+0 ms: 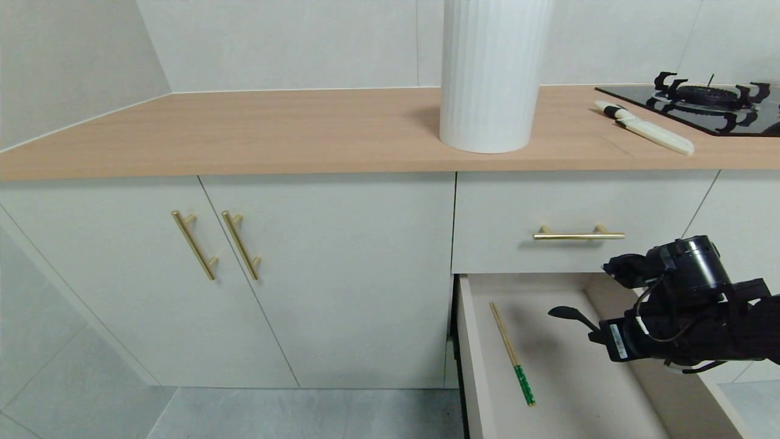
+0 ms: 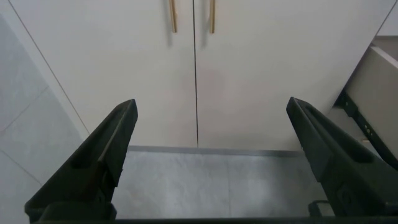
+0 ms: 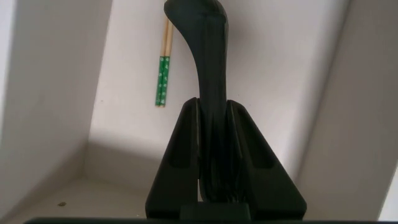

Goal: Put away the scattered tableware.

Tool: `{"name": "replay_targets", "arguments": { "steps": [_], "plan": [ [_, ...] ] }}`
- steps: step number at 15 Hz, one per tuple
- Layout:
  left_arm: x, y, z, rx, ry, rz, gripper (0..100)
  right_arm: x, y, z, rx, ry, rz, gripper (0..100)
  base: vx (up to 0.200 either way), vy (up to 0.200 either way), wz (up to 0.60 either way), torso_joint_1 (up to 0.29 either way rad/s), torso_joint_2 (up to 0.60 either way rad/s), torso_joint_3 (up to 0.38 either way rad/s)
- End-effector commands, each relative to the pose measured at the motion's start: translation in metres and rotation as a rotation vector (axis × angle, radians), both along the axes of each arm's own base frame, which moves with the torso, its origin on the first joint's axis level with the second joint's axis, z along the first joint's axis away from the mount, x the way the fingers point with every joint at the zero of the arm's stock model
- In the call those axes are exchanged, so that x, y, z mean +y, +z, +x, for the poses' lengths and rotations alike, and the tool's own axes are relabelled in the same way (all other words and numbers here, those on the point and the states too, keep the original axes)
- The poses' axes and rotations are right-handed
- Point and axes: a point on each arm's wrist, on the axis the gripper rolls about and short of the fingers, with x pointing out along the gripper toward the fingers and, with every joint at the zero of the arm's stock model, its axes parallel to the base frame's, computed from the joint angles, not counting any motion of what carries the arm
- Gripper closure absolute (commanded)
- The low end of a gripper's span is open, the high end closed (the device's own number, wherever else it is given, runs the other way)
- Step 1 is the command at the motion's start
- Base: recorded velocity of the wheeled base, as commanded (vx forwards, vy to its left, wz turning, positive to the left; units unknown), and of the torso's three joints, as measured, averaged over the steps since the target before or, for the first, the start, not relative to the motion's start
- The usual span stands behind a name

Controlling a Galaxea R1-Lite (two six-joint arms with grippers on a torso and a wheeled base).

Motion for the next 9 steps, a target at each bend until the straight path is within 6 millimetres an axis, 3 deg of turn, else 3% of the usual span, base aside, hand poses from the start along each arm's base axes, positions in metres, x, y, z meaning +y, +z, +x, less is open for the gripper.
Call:
{"name": "replay_targets", "arguments": {
  "steps": [1, 5, 9],
  "plan": [
    [0.000, 0.000, 0.000, -0.001, 0.001, 0.000, 0, 0.000, -0.001, 0.000, 0.003, 0.001, -0.001, 100, 0.000, 0.000, 0.00, 0.000, 0.00, 0.000],
    [0.000, 0.000, 0.000, 0.000, 0.001, 0.000, 0, 0.002, -0.006, 0.004, 0.020, 0.004, -0.005, 100, 0.000, 0.000, 0.00, 0.000, 0.00, 0.000],
    [0.000, 0.000, 0.000, -0.001, 0.001, 0.000, 0, 0.008, -0.032, 0.016, 0.030, -0.003, -0.042, 100, 0.000, 0.000, 0.00, 0.000, 0.00, 0.000]
  ]
}}
